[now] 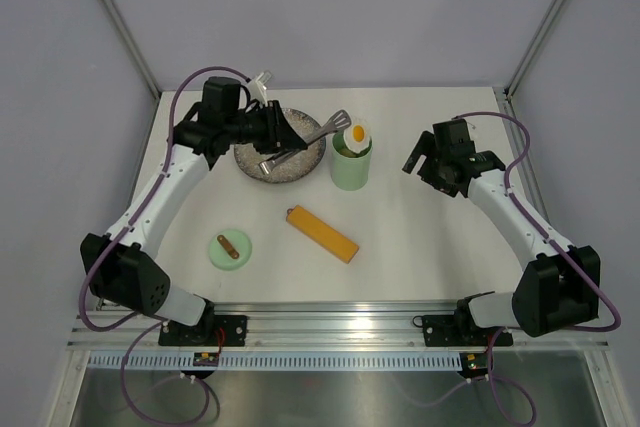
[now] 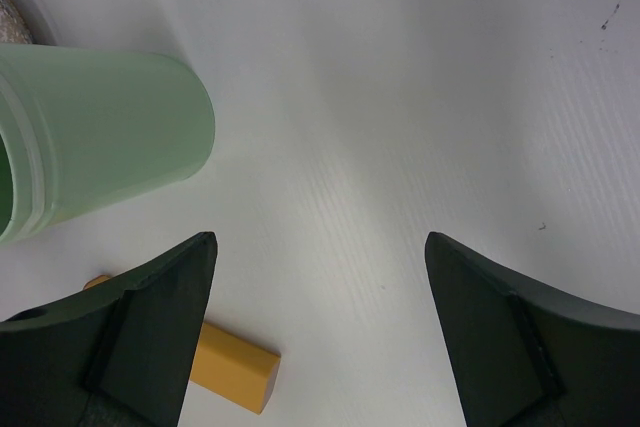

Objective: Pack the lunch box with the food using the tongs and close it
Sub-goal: Place the fake food in the packing box.

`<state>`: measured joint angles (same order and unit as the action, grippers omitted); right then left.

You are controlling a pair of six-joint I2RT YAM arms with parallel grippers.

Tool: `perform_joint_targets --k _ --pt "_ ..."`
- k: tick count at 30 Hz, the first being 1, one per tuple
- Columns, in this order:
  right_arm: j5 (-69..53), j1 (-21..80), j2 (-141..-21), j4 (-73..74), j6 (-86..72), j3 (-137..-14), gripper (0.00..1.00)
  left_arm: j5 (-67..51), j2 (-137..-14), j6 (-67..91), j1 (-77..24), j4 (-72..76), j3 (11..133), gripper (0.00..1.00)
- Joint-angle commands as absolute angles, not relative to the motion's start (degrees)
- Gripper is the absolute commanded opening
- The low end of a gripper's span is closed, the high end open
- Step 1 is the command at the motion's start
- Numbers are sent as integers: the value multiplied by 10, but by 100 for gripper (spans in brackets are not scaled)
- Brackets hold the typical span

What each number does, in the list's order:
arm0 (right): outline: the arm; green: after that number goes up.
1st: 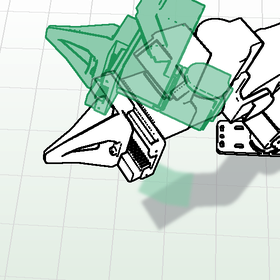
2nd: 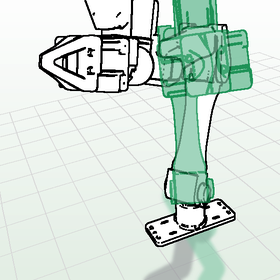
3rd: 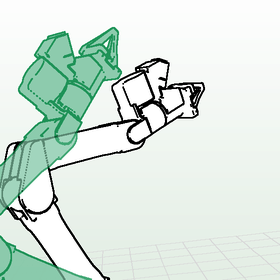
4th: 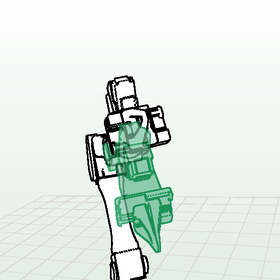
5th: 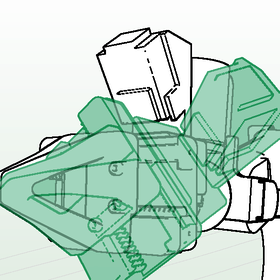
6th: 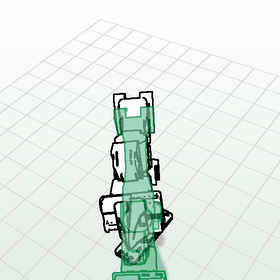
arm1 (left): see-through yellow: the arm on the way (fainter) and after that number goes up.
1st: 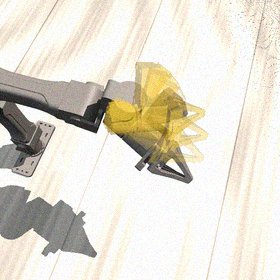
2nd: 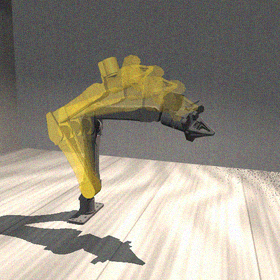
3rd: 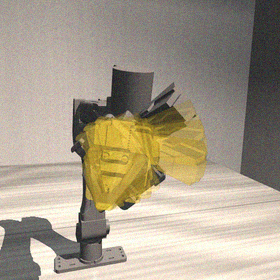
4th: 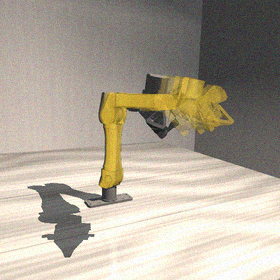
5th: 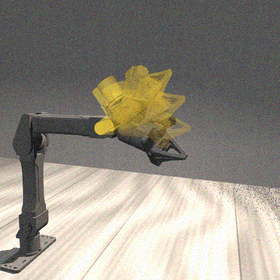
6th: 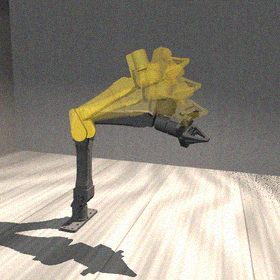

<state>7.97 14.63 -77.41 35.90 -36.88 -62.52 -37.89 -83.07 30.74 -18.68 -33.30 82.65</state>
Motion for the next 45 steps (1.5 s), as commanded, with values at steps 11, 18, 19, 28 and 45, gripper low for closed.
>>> perform_joint_targets --k 11,18,19,28,45 --pt "91 144 -767 357 -372 -625 93 -346 -869 292 -188 -294 819 0" --pt "92 144 -766 358 -372 -625 93 -356 -881 290 -188 -299 822 43" --pt "93 145 -766 358 -372 -625 93 -355 -879 289 -188 -299 822 47" --pt "91 144 -766 357 -373 -624 93 -358 -867 288 -188 -303 825 62" --pt "90 144 -764 357 -371 -624 93 -311 -812 237 -179 -369 913 6"
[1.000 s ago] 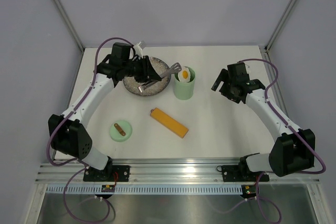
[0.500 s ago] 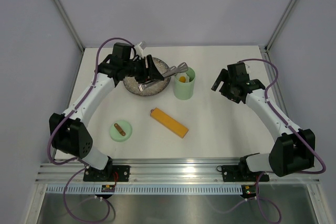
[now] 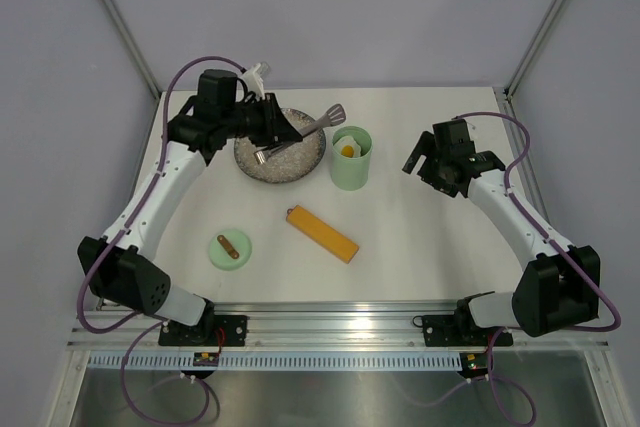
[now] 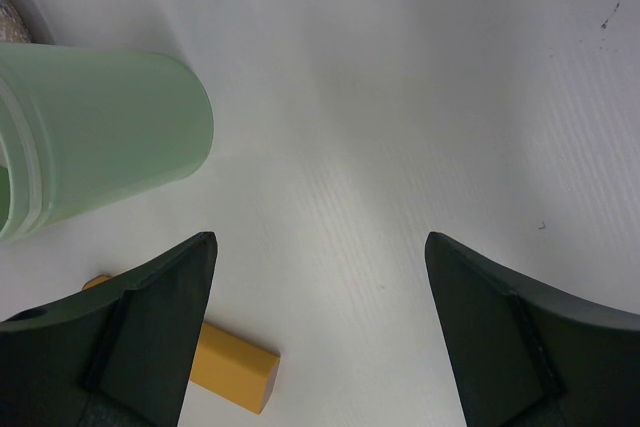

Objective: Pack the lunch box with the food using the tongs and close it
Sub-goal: Place the fake food in the packing box, then place the clamp at the center of the board.

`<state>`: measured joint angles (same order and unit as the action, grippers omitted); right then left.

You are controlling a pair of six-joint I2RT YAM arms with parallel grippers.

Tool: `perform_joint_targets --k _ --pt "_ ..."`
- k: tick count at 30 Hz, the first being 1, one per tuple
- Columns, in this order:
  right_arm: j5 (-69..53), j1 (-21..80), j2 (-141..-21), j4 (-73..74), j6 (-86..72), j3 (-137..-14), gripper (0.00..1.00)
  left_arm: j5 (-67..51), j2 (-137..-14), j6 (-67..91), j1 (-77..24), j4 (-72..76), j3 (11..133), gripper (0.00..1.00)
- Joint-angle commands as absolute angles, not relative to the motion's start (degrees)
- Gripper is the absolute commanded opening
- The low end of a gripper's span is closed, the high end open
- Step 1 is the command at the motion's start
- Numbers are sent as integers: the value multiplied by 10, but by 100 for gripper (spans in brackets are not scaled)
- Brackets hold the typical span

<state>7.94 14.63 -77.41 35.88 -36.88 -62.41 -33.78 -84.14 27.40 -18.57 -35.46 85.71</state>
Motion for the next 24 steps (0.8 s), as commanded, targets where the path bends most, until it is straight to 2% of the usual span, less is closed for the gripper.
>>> perform_joint_targets --k 1,3,6,7,10,14,24 --pt "91 144 -765 358 -371 -623 93 -293 -811 231 -172 -378 921 6" --pt "91 144 -762 357 -368 -624 93 -265 -809 207 -146 -402 938 6" --pt "91 145 -761 358 -367 -622 93 -138 -802 173 -120 -423 940 6" --pt "91 144 -761 356 -366 -621 93 -108 -796 164 -116 -417 931 6" --pt "89 144 -766 355 -363 -621 93 82 -774 128 -114 -382 886 9" --pt "82 145 -771 349 -361 -621 93 219 -787 108 -105 -330 819 8" --pt "72 144 -777 346 -352 -622 93 221 -827 138 -50 -135 663 9"
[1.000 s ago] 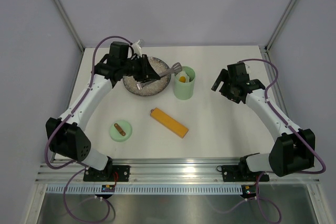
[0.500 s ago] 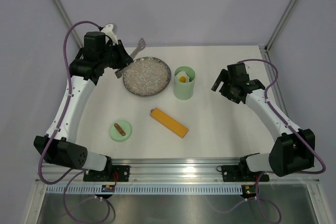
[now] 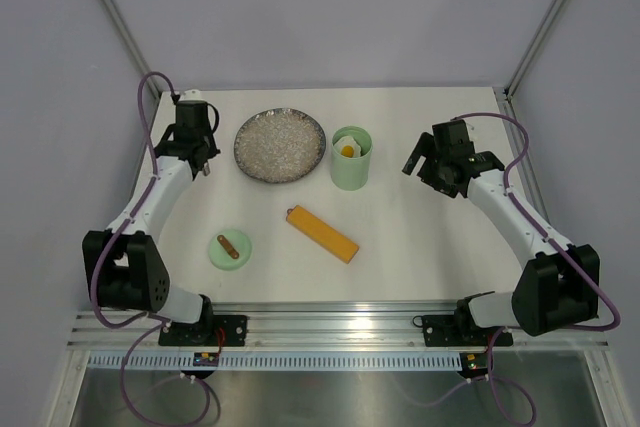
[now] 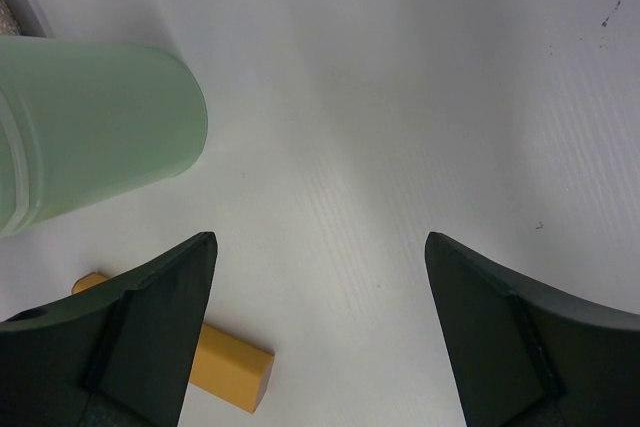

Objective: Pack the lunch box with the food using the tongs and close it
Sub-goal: Place the clamp at the center of the board.

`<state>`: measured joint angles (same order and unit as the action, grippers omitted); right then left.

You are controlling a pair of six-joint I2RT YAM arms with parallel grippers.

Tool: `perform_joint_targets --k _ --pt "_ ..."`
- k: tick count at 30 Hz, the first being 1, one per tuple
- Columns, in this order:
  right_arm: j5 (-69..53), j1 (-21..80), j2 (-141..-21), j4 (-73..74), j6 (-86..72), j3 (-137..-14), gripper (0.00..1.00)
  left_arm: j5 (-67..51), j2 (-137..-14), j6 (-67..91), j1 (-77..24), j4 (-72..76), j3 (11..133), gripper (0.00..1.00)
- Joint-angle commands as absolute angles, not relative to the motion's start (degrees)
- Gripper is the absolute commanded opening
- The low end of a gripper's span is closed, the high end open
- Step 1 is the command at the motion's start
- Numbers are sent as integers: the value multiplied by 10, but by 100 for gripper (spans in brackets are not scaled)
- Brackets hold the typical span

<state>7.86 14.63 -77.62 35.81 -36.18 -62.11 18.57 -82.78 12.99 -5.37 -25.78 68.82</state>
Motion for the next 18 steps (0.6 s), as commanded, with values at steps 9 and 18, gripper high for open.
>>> perform_joint_targets --k 9,18 --pt "69 144 -780 347 -347 -627 93 152 -956 189 -4 -222 724 16" --pt "69 144 -780 348 -351 -623 93 111 -997 199 13 -295 744 51"
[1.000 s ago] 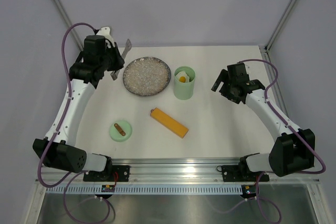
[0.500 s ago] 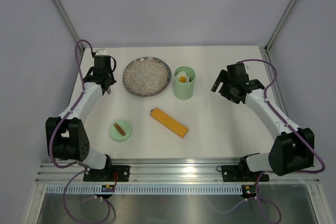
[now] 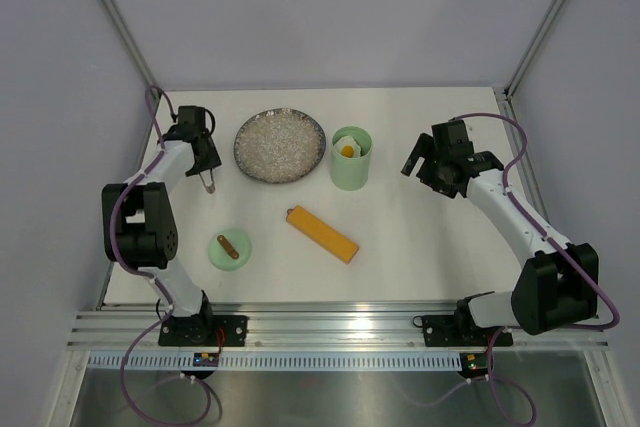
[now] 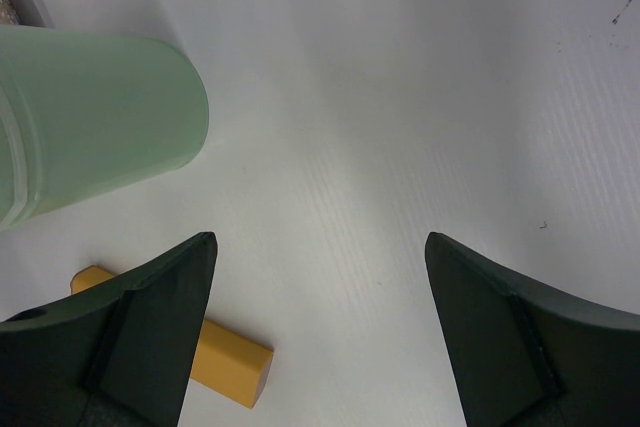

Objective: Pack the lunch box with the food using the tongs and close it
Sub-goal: Place the clamp at the center of the board, then pick up the box lid from the center of the board.

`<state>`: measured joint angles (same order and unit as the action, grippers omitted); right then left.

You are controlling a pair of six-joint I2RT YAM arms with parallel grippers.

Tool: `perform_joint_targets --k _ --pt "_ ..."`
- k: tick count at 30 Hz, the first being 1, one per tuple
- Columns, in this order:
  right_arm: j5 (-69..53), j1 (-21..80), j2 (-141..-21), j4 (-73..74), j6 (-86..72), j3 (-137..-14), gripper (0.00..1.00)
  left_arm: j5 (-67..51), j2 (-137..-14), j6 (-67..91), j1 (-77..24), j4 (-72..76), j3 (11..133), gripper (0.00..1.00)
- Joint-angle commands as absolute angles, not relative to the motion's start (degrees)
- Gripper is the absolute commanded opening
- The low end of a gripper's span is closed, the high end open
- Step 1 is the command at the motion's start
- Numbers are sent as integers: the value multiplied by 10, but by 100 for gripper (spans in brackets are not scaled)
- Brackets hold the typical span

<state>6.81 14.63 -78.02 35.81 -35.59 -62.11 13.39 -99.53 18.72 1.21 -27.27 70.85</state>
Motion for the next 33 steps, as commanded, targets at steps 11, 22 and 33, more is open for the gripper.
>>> perform_joint_targets --k 11,22,33 --pt "65 144 -781 346 -351 -623 93 75 -966 208 11 -366 763 90" --pt "55 144 -773 338 -341 -620 93 84 -781 280 -34 -410 645 89" --pt "49 145 -764 335 -345 -609 93 158 -643 492 -141 -491 483 71"
